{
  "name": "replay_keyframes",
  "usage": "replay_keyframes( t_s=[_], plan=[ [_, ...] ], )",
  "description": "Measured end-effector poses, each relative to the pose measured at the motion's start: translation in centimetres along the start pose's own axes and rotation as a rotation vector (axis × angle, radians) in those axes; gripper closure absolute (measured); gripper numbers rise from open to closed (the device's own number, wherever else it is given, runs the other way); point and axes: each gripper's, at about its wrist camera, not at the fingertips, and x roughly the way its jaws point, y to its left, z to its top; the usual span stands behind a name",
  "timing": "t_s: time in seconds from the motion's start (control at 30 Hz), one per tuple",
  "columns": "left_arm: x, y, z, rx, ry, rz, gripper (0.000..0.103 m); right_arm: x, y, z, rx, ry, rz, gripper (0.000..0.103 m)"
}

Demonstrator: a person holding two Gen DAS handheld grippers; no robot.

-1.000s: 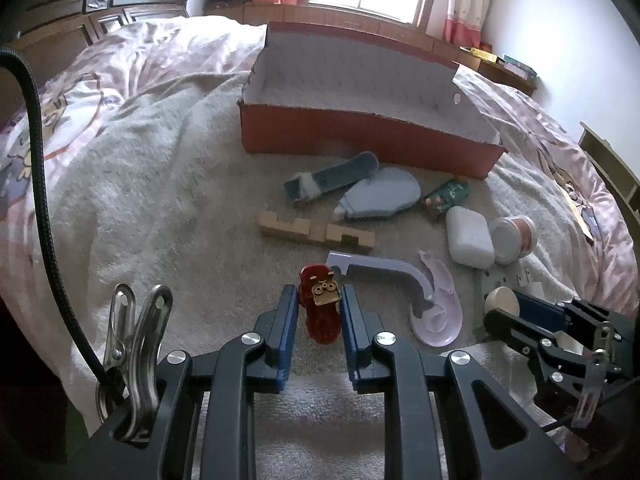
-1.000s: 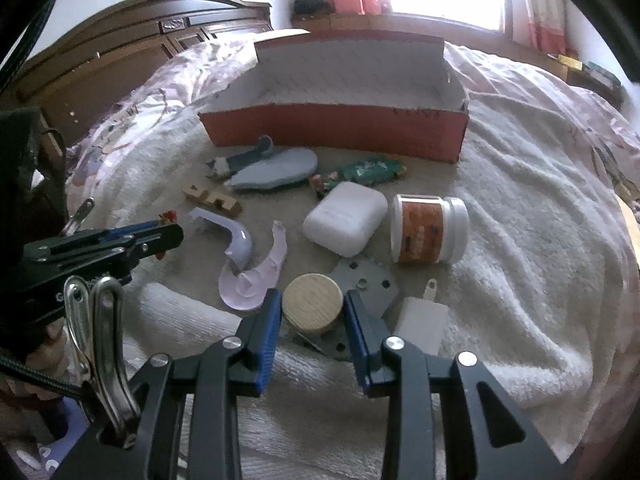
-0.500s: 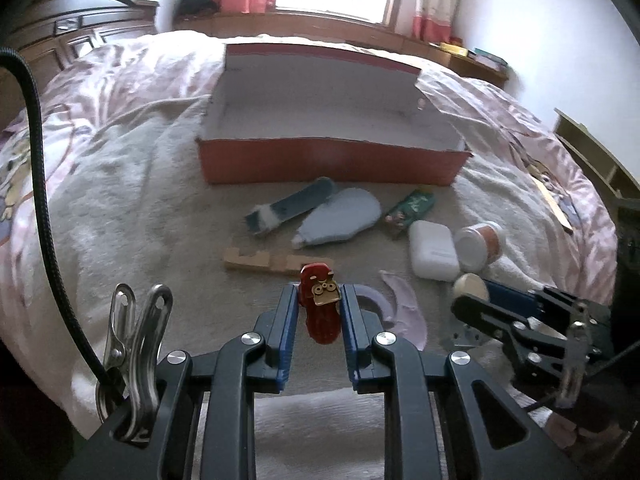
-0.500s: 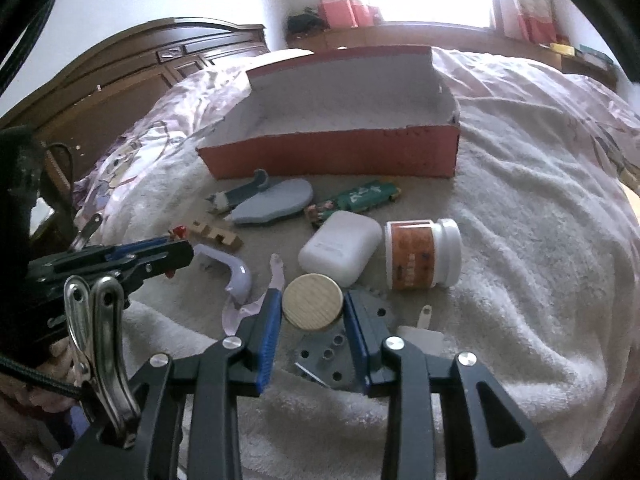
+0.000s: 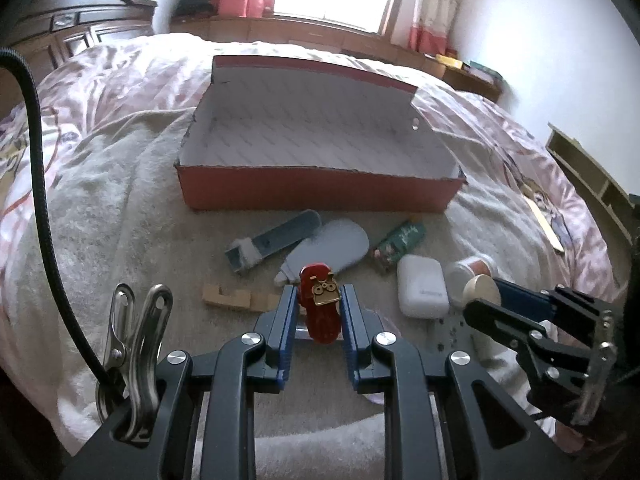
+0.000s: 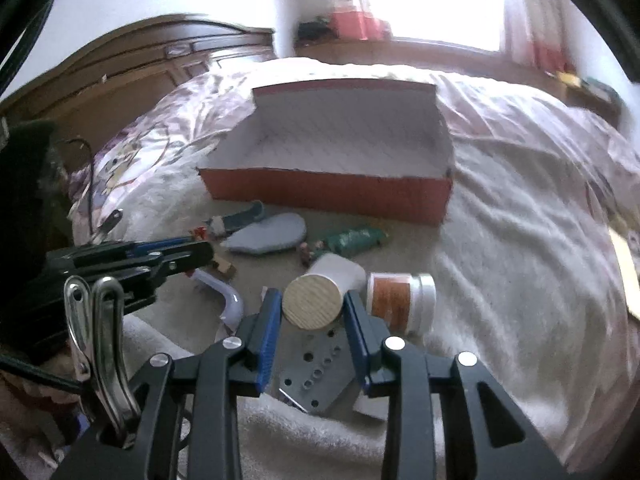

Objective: Organize rigid objects
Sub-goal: 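Carry the red figure and wooden lid into the box with both grippers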

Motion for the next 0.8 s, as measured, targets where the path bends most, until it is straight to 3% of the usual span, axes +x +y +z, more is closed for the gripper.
replay_keyframes(
  t_s=[0.37,0.8],
  plan=[
    [-0.4,0.9,3.2,0.034,-0.041,0.019,0.081,0.8,1.2,2.9,-0.019,-0.032,0.142,0.07],
    [-0.8,-0.6,5.3,0.12,-0.049,0.015,0.081,0.6,-0.8,3.8,0.096,-0.069,0.056,0.07]
  ],
)
